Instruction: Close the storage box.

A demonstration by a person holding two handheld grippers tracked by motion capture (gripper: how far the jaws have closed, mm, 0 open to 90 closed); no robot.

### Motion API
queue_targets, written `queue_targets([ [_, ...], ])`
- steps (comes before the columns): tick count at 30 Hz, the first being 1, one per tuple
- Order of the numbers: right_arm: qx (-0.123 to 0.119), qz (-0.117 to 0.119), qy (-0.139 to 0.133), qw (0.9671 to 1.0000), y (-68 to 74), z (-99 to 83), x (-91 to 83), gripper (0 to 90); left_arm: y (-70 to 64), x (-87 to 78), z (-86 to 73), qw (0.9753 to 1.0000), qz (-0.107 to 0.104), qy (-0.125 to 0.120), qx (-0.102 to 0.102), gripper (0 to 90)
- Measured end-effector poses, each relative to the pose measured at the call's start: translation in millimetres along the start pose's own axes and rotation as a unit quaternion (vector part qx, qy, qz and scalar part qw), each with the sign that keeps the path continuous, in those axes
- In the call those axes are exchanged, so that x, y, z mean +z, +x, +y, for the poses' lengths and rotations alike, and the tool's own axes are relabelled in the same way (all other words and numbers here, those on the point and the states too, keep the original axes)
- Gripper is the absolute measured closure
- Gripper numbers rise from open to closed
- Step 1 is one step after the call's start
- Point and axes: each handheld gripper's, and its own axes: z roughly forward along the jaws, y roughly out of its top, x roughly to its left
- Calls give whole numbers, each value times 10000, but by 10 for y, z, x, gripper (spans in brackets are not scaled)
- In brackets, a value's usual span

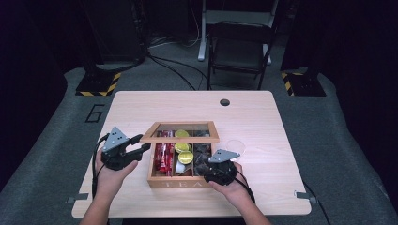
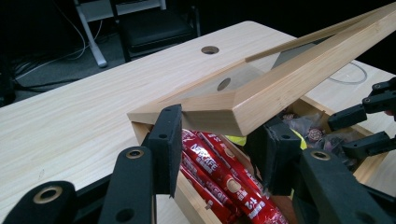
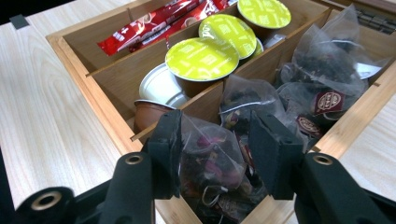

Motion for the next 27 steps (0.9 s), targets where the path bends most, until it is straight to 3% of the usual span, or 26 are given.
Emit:
queue_targets([
  [6, -14, -50, 73, 10000, -22, -13, 21, 589, -2, -10, -1, 10000, -23, 43, 35, 562],
  [12, 22, -34, 190, 9998, -35, -27, 43, 623, 13, -41, 7, 9999, -73, -73, -46, 574],
  [20, -29, -16, 215, 9998, -28, -26, 41, 779, 14, -37, -5, 9999, -85, -85, -44, 571],
  [27, -81, -39, 215, 9997, -46, -21, 19, 844, 14, -37, -5, 9999, -84, -82, -38, 571],
])
